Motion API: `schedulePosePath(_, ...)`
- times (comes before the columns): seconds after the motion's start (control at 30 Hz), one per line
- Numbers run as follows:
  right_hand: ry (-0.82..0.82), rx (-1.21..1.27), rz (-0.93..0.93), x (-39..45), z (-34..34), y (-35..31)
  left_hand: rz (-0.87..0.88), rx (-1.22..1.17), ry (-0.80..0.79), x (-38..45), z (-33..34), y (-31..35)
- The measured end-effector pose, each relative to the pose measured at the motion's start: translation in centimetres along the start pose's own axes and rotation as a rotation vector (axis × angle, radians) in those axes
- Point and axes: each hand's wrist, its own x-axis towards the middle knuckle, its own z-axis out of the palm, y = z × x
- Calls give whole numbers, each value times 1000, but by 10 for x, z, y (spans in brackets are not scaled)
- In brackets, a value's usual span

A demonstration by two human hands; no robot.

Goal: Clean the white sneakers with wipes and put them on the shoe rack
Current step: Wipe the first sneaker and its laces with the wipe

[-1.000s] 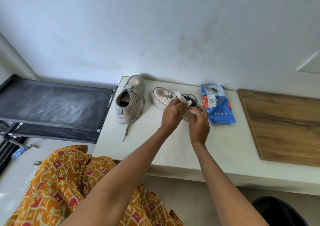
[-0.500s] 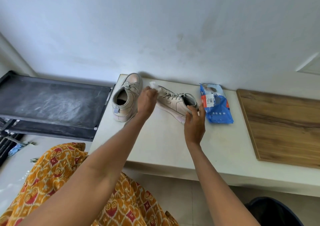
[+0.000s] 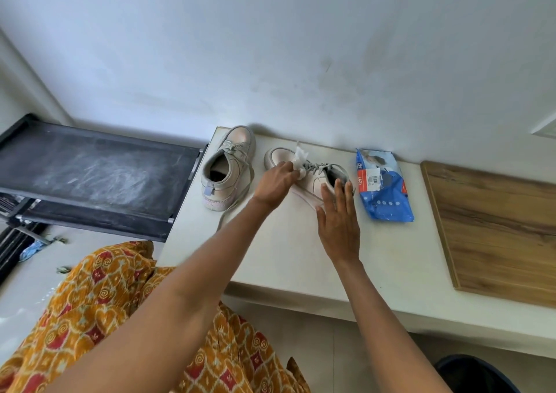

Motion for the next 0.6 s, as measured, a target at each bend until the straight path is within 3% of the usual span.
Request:
schedulePosePath(0.13, -4, 21, 39, 7, -2, -14, -113, 95, -84, 18, -6, -4)
schedulePosePath(0.27, -1, 20, 22, 7, -1, -13, -383, 133, -16, 23, -9, -26)
schedulePosePath(0.37, 7, 34, 26, 7, 2, -13, -530, -37, 106, 31, -10, -34)
schedulePosePath(0.47, 24, 49, 57, 7, 4, -17, -301, -256, 89, 29, -1, -14)
schedulePosePath(0.53, 22, 47, 63, 8, 4, -17, -103, -176, 37, 18, 14, -5)
schedulePosePath(0.6, 23, 36, 47, 8, 4, -14, -38, -98, 69, 13, 20, -9)
